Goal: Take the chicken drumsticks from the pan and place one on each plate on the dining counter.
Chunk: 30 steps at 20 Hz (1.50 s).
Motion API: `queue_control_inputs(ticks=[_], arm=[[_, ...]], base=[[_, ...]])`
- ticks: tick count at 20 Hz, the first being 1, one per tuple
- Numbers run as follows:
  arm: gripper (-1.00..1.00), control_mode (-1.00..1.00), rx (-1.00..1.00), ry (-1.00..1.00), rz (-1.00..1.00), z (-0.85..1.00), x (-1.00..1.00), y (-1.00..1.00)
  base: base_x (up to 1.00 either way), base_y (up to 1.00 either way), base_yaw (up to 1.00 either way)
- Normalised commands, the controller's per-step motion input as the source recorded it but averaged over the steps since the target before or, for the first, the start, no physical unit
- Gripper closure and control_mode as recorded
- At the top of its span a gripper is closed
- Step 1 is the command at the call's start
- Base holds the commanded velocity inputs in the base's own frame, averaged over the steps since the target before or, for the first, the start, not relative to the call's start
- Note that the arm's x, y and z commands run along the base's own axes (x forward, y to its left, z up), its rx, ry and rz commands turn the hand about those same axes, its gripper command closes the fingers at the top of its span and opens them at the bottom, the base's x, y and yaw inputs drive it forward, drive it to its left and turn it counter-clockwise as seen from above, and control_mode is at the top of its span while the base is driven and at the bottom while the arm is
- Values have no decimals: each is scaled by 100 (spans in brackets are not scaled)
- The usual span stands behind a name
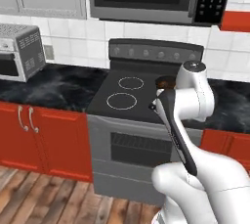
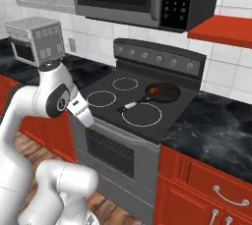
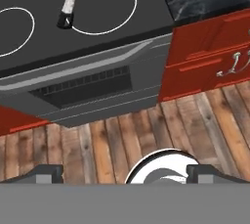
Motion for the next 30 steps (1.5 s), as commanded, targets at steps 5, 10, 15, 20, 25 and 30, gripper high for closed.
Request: queue_control_inputs(ticks=[5, 10, 15, 20, 25, 30], arm=[[-100, 100, 0, 0, 0, 0, 0, 0], [-100, 100, 0, 0, 0, 0, 0, 0], [-100, 100, 0, 0, 0, 0, 0, 0], [-100, 100, 0, 0, 0, 0, 0, 0], [-100, 100, 0, 0, 0, 0, 0, 0], [-100, -100, -3, -11, 0, 0, 7, 14]], base=[[65, 0, -41], [50, 0, -37], [38, 5, -33], [67, 29, -25], [53, 38, -11], [5, 7, 0]])
